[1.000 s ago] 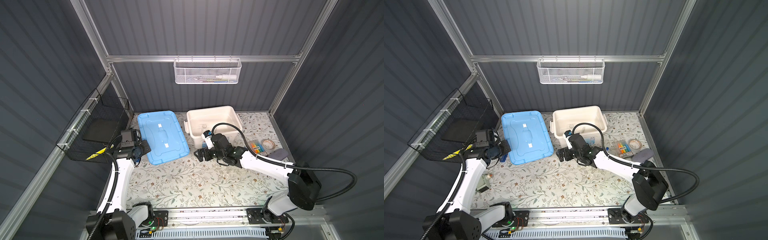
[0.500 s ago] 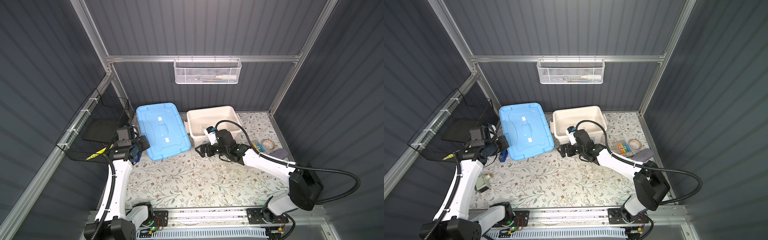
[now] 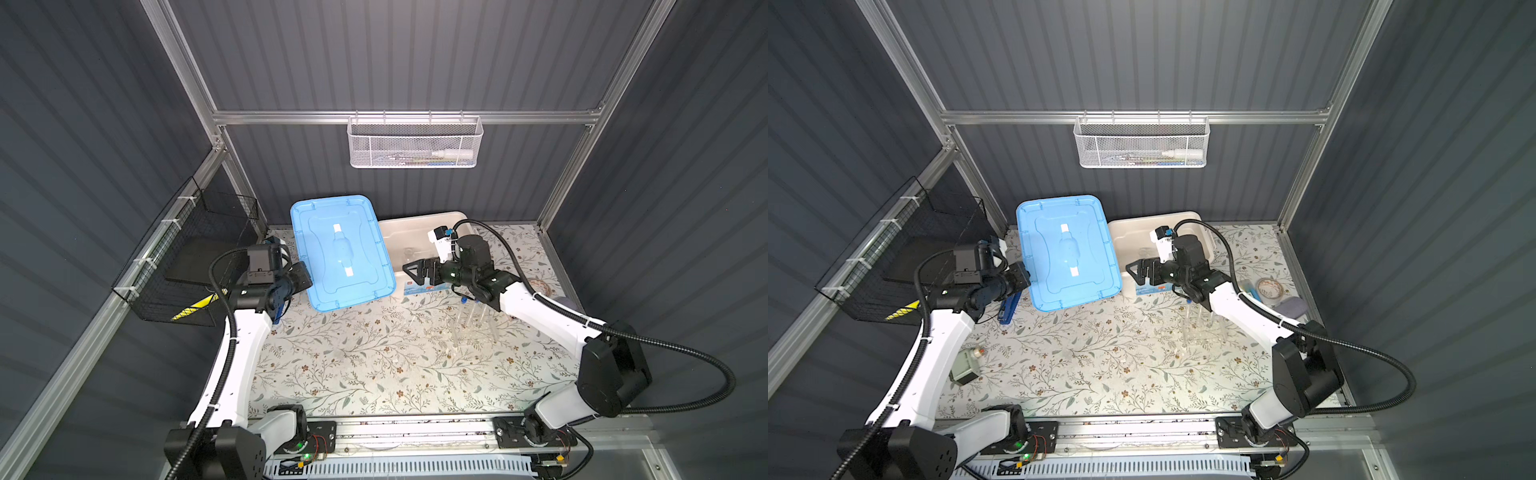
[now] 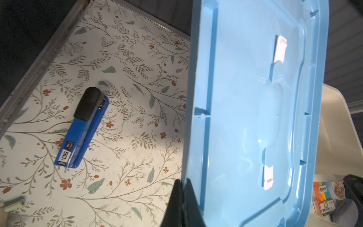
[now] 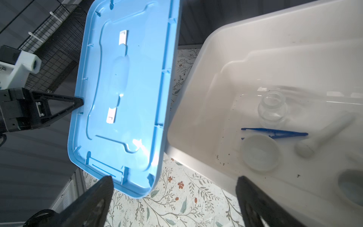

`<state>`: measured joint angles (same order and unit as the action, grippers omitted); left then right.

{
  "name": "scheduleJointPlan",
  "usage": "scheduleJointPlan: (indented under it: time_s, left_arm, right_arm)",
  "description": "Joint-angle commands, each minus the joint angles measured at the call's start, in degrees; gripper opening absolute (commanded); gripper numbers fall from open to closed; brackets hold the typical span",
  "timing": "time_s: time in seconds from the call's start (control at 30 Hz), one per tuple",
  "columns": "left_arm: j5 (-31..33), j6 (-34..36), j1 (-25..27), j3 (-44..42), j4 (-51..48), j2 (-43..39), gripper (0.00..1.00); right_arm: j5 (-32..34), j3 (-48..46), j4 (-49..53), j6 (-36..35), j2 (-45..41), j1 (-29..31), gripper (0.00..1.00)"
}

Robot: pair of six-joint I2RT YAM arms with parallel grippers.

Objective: Organize the chemistry lab equipment
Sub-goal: 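Grasp the opposite lid edge with right gripper and lift with both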

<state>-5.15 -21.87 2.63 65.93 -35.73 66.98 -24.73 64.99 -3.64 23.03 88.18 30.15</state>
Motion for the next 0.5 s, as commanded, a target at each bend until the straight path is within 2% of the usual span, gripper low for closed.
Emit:
scheduleJointPlan:
  time_s: [0.0,0.13,0.47]
  left_arm:
    - [-0.16,-2.37,2.2,2.97,4.75,1.51,0.0]
    - [-0.74,-3.94,4.73,3.11,8.02,3.39,0.0]
    - [-0.78,-3.84,11.04,5.17,12.14,9.76,0.0]
  right_arm:
    - [-3.27,2.1,-2.01,1.08,2.09,-0.95,0.99]
    - [-4.72,2.84,-2.94,1.83,3.71,-2.42,0.99]
    - [-14.23,5.09,-8.93,7.14,9.87,-7.43,0.94]
